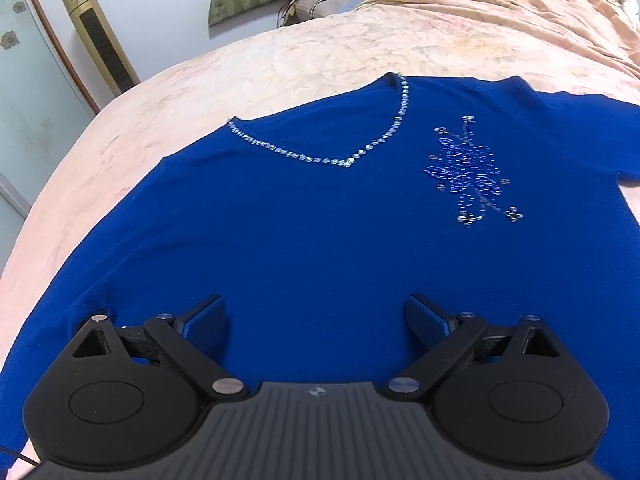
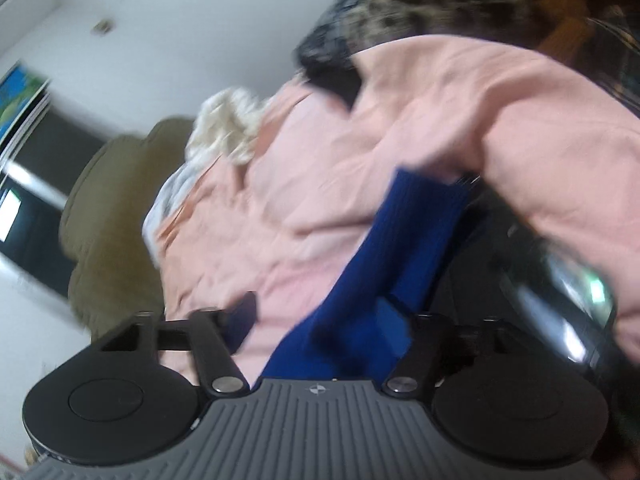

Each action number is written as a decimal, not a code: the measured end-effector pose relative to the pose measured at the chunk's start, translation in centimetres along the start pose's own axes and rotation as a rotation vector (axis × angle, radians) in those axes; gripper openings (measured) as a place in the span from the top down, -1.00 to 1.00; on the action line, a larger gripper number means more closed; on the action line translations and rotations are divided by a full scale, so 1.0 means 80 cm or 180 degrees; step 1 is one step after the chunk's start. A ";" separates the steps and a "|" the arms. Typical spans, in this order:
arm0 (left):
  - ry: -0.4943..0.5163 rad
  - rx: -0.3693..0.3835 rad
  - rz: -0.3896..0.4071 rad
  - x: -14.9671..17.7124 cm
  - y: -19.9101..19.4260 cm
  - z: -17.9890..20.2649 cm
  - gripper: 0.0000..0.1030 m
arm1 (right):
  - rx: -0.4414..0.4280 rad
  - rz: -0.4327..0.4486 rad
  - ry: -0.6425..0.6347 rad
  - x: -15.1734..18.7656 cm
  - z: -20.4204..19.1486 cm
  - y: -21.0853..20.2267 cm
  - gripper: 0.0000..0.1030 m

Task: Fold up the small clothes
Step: 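Grasp the sweater sleeve cuff with the right gripper and lift it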

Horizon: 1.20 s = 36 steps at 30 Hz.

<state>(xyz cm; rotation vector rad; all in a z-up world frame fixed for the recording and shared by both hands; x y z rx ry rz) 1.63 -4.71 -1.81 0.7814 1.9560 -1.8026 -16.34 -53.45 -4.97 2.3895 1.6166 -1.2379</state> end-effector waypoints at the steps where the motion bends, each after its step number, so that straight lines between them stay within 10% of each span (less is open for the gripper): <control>1: -0.0018 0.0005 -0.0011 0.000 0.000 -0.003 -0.90 | 0.0012 -0.0014 0.0073 -0.004 0.007 0.005 0.11; 4: -0.0070 0.0022 -0.0030 -0.002 0.000 -0.012 -0.90 | -0.0039 -0.0120 0.0242 -0.002 0.013 -0.003 0.22; 6: -0.0072 0.0025 -0.0031 -0.003 0.000 -0.014 -0.90 | -0.0011 -0.0048 0.0074 0.002 0.004 -0.023 -0.29; 17: -0.0014 0.0012 -0.0028 -0.001 0.002 -0.012 -0.90 | 0.0457 0.0120 -0.0238 -0.032 0.019 -0.005 -0.29; 19: -0.0034 -0.0014 -0.0023 -0.003 0.001 -0.016 -0.90 | 0.0461 0.0162 -0.0306 -0.036 0.017 0.002 -0.07; 22: -0.0110 -0.0036 -0.0026 -0.006 0.001 -0.028 -0.90 | 0.0475 0.0137 -0.0355 -0.041 0.016 0.007 0.78; 31: -0.0280 0.0016 0.0005 -0.004 -0.002 -0.058 -0.90 | 0.0071 0.0474 -0.1171 -0.068 -0.107 -0.046 0.78; 36: -0.0479 -0.0026 0.0021 -0.006 0.001 -0.091 -0.90 | -0.0572 0.0596 -0.1851 -0.002 -0.243 -0.092 0.78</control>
Point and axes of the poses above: each gripper's, at about its wrist camera, not at the fingertips, and y roughly the way its jaws point, z to its right, x to its underside, the point moved 1 cm from there along y, roughly the way its jaws point, and after that the axes turned 12 degrees about -y, right-handed, at the moved point
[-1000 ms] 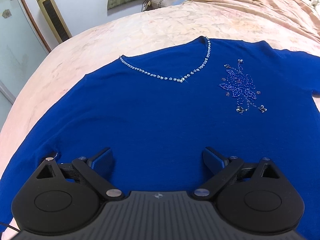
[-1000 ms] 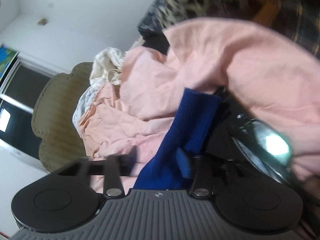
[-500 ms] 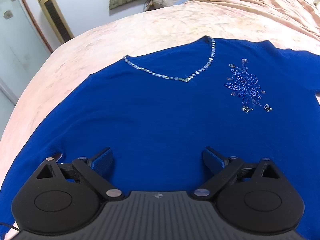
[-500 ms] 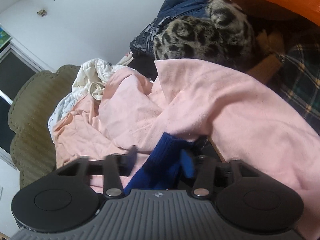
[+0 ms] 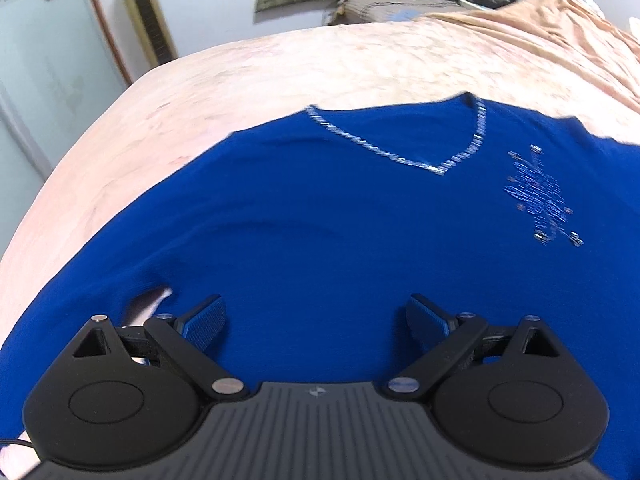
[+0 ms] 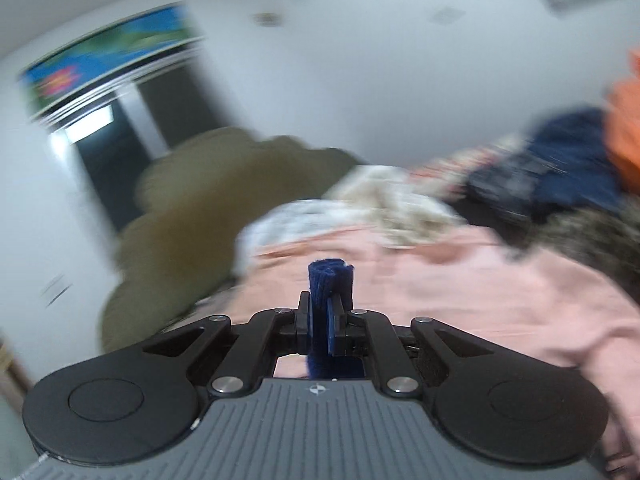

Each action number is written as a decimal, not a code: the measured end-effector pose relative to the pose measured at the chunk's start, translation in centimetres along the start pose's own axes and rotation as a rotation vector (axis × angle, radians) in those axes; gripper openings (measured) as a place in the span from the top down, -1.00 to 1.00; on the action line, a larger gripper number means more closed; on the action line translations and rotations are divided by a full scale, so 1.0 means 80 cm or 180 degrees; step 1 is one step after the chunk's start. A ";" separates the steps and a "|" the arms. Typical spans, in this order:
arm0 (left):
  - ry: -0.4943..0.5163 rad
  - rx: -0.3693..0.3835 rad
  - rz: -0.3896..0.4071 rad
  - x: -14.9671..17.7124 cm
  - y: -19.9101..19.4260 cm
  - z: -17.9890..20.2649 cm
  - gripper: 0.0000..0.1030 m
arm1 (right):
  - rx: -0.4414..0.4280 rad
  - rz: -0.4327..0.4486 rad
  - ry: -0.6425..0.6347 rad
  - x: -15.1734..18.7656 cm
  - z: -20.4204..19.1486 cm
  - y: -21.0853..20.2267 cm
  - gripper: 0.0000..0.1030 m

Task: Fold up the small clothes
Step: 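Grasp the sweater sleeve cuff with the right gripper and lift it, then carry the sleeve across the sweater body with the right gripper and release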

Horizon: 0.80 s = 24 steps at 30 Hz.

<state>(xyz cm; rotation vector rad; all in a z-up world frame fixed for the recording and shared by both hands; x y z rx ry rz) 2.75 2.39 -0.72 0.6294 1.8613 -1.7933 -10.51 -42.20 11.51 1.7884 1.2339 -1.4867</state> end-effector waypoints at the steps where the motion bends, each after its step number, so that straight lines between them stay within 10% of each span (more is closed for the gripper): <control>1: -0.0054 -0.0014 0.0003 -0.001 0.001 -0.008 -0.90 | -0.0163 -0.0011 -0.0122 0.004 -0.034 -0.002 0.78; 5: -0.0195 -0.0037 -0.0022 -0.004 0.002 -0.035 -0.90 | -0.0806 -0.0218 -0.0656 0.069 -0.190 0.001 0.67; 8: -0.0250 -0.0080 0.0003 -0.005 0.003 -0.055 -0.90 | -0.1804 -0.1085 -0.1029 0.150 -0.301 0.023 -0.10; 12: -0.0379 -0.0162 -0.0020 -0.004 0.011 -0.084 -0.90 | -0.2705 -0.1818 -0.1446 0.236 -0.383 0.005 0.01; 24: -0.0566 -0.0027 -0.0164 -0.001 0.032 -0.112 -0.90 | -0.1213 -0.1483 -0.3001 0.231 -0.308 0.021 -0.07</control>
Point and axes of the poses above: each gripper's, at about its wrist camera, not at the fingertips, and y roughly the way its jaws point, z to its right, x to its underside, the point moved 1 cm from there along y, roughly the way its jaws point, and after that the axes turned 12 degrees about -y, right-handed, at the moved point
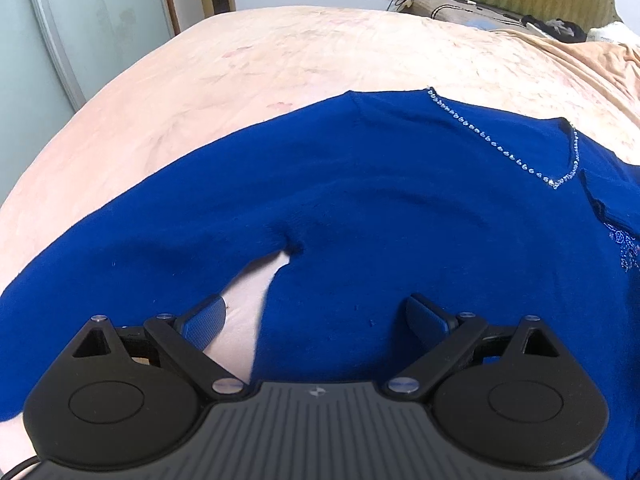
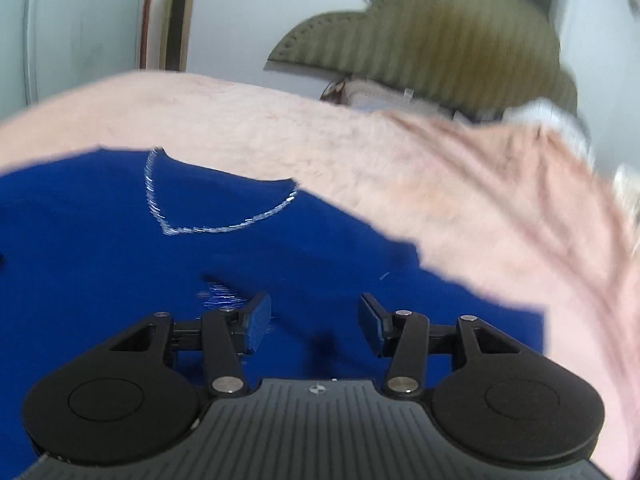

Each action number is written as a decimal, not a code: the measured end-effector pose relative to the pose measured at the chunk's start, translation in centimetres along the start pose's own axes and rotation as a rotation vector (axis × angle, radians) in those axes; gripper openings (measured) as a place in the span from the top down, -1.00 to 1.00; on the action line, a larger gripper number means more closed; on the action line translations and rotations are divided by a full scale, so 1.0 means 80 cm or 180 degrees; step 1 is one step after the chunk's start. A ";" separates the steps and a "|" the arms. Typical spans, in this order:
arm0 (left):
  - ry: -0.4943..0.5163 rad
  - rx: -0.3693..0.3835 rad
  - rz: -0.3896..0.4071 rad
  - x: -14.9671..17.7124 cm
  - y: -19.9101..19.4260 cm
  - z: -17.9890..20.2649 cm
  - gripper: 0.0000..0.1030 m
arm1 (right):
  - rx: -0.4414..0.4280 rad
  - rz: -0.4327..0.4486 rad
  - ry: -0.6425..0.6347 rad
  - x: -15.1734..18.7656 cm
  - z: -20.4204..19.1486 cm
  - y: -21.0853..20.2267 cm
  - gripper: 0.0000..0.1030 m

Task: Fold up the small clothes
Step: 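Carry the sleeve across the sweater body with the right gripper and release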

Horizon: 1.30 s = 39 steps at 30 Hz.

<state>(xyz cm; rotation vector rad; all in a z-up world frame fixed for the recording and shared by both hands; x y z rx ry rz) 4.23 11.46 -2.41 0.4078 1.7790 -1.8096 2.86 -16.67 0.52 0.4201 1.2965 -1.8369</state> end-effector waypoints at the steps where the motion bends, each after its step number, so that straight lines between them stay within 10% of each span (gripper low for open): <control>1: 0.0011 0.0001 0.0005 0.000 -0.001 0.001 -0.90 | -0.0033 0.0035 -0.0110 -0.003 -0.006 0.001 -0.07; 10: 0.0009 0.0078 0.0086 -0.004 -0.018 -0.007 -0.90 | -0.0483 0.0023 -0.0250 -0.031 -0.055 0.071 0.04; 12: 0.0024 0.0071 0.0158 -0.006 -0.022 -0.009 -0.90 | -0.0485 0.0038 0.0058 -0.032 -0.046 0.072 0.80; 13: 0.0028 0.0055 0.0185 -0.008 -0.022 -0.010 -0.90 | -0.0455 0.0049 0.0193 -0.032 -0.038 0.069 0.83; 24: -0.0017 -0.0124 0.0265 -0.010 -0.026 -0.054 -0.90 | 0.0079 0.0853 0.1148 -0.102 0.008 -0.001 0.78; 34: -0.0206 -0.0317 0.0216 -0.007 -0.024 -0.095 -0.90 | -0.0769 0.0697 0.0127 -0.153 -0.224 0.043 0.80; 39: -0.0172 -0.0310 0.0266 -0.008 -0.026 -0.092 -0.90 | -0.1301 0.0411 0.0388 -0.133 -0.229 0.060 0.33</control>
Point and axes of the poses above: each gripper's, at about its wrist camera, not at the fingertips, and y roughly the way its jaws point, z to its right, x to its underside, the point moved 1 cm from there along y, roughly the way its jaws point, and after that the axes turned 12 degrees about -y, right-handed, at the moved point
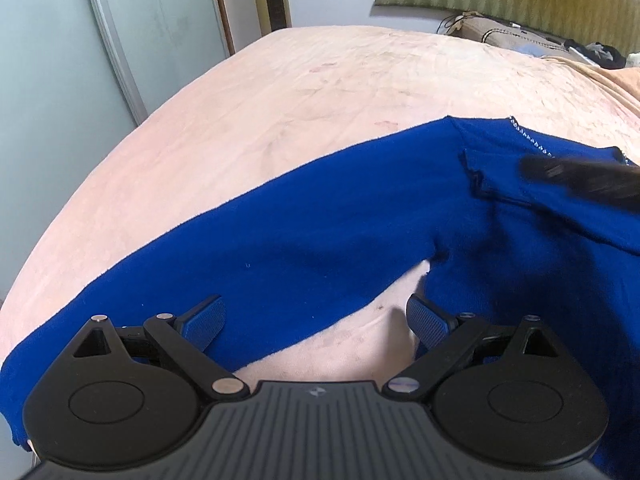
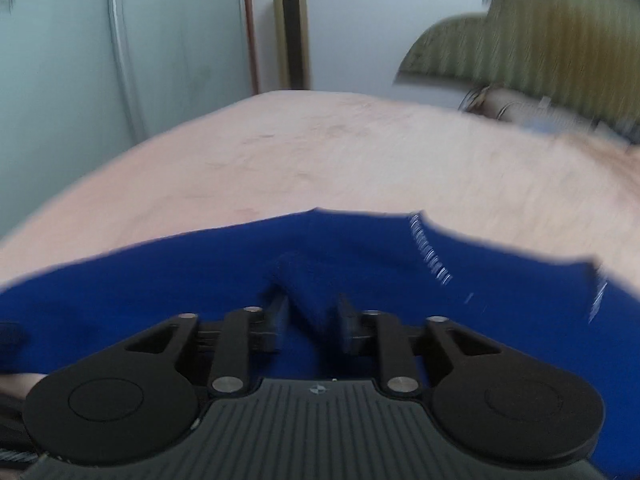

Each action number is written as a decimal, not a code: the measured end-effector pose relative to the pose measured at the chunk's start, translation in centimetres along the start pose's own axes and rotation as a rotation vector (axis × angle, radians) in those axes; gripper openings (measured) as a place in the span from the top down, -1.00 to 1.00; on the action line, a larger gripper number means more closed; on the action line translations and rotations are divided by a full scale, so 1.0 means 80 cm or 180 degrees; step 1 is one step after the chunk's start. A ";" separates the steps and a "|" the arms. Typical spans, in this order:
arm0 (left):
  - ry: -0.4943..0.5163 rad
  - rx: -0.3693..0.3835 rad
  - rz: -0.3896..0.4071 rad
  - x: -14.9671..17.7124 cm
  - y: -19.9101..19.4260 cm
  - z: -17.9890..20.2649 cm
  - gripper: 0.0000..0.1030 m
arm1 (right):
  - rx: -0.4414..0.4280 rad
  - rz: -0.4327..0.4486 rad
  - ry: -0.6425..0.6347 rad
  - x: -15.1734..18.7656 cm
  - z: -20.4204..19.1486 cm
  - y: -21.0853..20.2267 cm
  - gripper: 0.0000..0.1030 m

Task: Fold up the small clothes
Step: 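Carry the sleeve across the sweater body with the right gripper and release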

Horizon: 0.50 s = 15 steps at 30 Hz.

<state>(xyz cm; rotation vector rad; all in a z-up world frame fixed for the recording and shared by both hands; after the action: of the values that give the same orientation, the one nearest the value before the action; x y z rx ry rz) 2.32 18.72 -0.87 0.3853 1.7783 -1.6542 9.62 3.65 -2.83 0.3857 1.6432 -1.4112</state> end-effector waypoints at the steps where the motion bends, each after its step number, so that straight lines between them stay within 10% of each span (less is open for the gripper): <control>1: -0.0004 -0.0012 0.0007 0.000 0.000 0.000 -0.90 | -0.0063 0.0131 0.0081 0.002 0.002 -0.016 0.30; 4: -0.0022 -0.0003 -0.0048 0.005 0.000 0.005 -0.90 | 0.0051 0.0349 0.0431 0.012 0.023 -0.056 -0.13; 9: 0.0019 0.0044 -0.0067 0.012 -0.006 0.009 -0.90 | 0.0219 -0.0342 0.0528 0.044 0.033 -0.020 -0.18; 12: -0.0009 -0.0083 -0.0057 0.012 -0.007 0.007 -0.90 | 0.0208 -0.0027 0.0622 0.044 0.020 -0.053 -0.23; 15: -0.0090 -0.0108 -0.0076 0.012 -0.010 0.005 -0.90 | 0.0368 0.0018 0.0301 0.042 0.004 -0.074 -0.84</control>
<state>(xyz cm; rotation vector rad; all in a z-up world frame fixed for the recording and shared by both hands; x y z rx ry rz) 1.27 17.98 -0.87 0.3250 1.7940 -1.6356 3.66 0.54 -1.76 0.5304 1.6385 -1.5080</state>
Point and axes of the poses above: each gripper's, at about its wrist camera, not at the fingertips, and y roughly the way its jaws point, z to its right, x to its underside, the point moved 1 cm from there along y, roughly the way its jaws point, and after that the axes turned 12 degrees about -y, right-handed, at the moved point
